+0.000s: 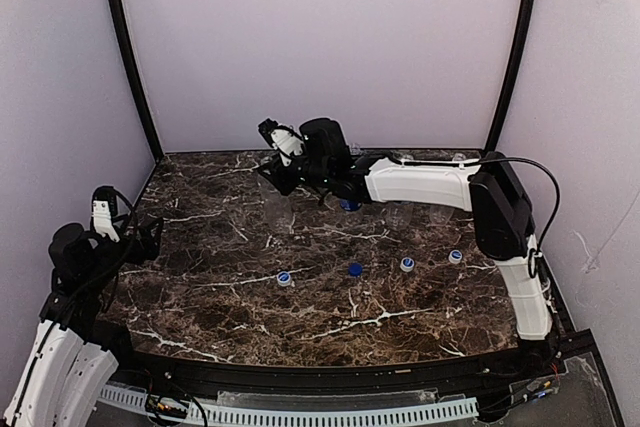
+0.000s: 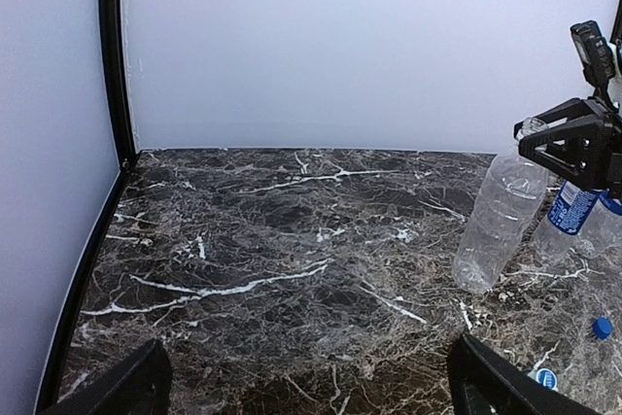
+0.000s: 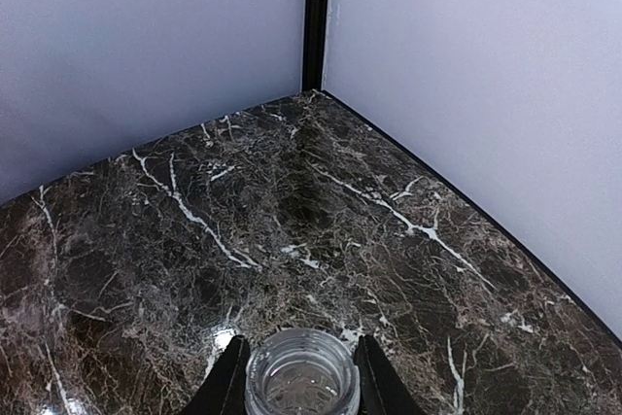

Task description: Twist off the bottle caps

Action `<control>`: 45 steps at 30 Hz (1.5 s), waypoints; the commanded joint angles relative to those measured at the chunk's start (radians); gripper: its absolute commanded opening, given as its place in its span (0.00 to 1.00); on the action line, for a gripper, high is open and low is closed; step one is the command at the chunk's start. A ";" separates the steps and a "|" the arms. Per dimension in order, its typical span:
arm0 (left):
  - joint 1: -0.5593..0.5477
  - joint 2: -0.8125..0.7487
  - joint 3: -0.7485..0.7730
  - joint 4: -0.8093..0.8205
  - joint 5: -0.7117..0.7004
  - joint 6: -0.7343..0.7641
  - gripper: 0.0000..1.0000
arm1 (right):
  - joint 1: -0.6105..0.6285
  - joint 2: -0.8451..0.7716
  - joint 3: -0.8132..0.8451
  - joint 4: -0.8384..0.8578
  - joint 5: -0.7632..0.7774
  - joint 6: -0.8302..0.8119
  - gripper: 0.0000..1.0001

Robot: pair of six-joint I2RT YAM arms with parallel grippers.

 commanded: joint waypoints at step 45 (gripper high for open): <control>0.014 0.000 -0.022 0.037 0.019 -0.014 1.00 | -0.037 -0.085 -0.134 0.125 0.056 0.020 0.82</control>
